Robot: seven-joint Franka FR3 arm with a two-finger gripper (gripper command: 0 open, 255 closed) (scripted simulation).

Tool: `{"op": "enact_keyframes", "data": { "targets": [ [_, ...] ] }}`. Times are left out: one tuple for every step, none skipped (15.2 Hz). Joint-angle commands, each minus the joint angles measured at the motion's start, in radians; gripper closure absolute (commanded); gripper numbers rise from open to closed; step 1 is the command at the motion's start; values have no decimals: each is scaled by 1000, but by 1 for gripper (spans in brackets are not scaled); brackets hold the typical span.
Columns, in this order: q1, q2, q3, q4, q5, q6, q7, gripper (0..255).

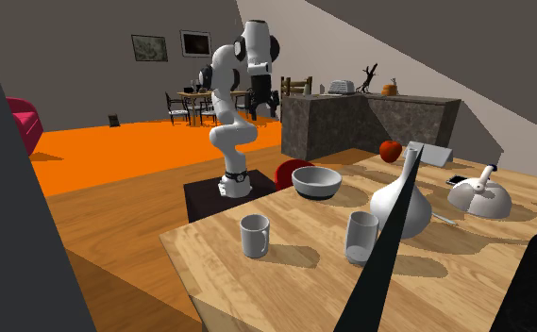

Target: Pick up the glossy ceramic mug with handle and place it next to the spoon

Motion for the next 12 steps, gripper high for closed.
{"op": "enact_keyframes", "data": {
  "targets": [
    [0,0,0,0,0,0,0,0],
    [-3,21,-7,-11,-7,32,-10,0],
    [-5,42,-13,-20,-13,63,-20,0],
    [-8,66,-20,-28,-19,95,-30,0],
    [-11,90,-26,-34,-25,126,-39,0],
    [-13,115,-33,-39,-31,157,-49,0],
    [-16,142,-40,-43,-37,188,-58,0],
    [-18,169,-46,-45,-42,219,-67,0],
    [-20,198,-53,-46,-47,249,-76,0],
    [-23,228,-60,-45,-51,279,-85,0],
    [-25,258,-66,-43,-55,308,-94,0],
    [-27,289,-72,-40,-59,337,-102,0]
  ]
}}
